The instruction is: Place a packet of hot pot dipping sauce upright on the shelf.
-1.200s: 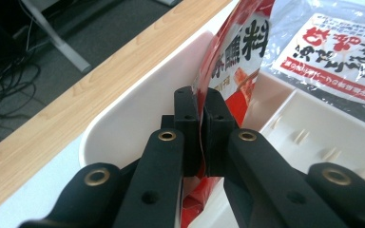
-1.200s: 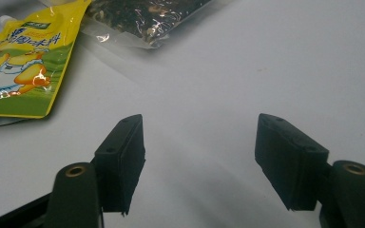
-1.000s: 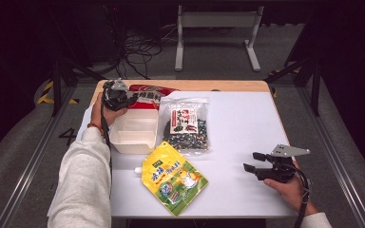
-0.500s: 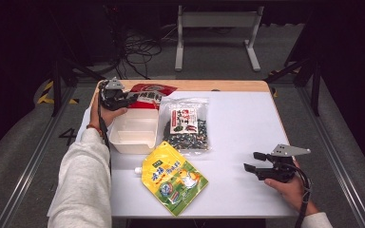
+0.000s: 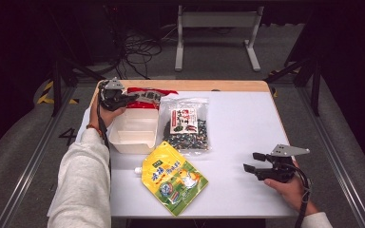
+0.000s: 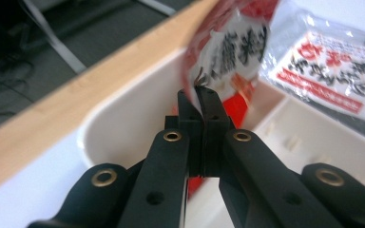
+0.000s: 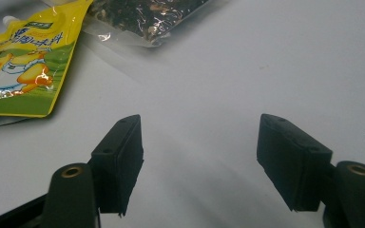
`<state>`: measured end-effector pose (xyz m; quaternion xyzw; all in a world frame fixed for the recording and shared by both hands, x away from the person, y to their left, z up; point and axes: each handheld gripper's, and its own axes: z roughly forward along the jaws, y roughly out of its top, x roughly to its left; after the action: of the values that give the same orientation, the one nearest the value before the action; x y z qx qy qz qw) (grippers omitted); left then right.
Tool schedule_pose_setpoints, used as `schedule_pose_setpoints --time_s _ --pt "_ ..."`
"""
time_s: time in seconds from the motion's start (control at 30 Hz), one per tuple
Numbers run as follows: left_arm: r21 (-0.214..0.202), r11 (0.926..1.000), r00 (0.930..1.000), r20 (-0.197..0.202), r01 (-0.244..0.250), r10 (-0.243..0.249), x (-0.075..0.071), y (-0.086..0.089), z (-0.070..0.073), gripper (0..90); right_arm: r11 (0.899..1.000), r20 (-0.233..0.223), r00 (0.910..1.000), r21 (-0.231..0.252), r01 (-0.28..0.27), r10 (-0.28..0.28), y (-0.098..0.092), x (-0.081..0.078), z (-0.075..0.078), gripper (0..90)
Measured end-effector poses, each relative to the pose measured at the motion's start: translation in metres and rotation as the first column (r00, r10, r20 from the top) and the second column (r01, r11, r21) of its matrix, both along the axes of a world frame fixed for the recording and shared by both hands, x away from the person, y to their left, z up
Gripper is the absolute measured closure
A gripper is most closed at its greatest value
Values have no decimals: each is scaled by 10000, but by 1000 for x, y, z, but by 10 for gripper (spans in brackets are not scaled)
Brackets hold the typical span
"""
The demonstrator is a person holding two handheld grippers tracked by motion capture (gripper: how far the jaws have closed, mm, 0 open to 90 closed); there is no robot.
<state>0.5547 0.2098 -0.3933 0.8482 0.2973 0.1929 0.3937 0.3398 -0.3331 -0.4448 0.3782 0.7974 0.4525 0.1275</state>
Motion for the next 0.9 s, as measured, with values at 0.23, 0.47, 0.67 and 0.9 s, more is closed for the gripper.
schedule_pose_setpoints --time_s 0.23,0.47,0.67,0.9 --pt "-1013 9945 9994 228 -252 277 0 5 -7 896 10000 -14 10000 10 -16 16 1 0 0 323" --pt "-1548 9876 9983 490 -245 324 -7 11 -1 785 10000 8 10000 73 -14 14 1 1 1 322" --pt "-1941 9780 9941 608 -764 897 -14 16 4 626 10000 111 9999 -17 -83 83 1 2 2 321" --pt "-1830 9755 9827 1157 -1218 1444 -44 20 15 476 9995 351 9990 -162 -284 289 4 4 5 325"
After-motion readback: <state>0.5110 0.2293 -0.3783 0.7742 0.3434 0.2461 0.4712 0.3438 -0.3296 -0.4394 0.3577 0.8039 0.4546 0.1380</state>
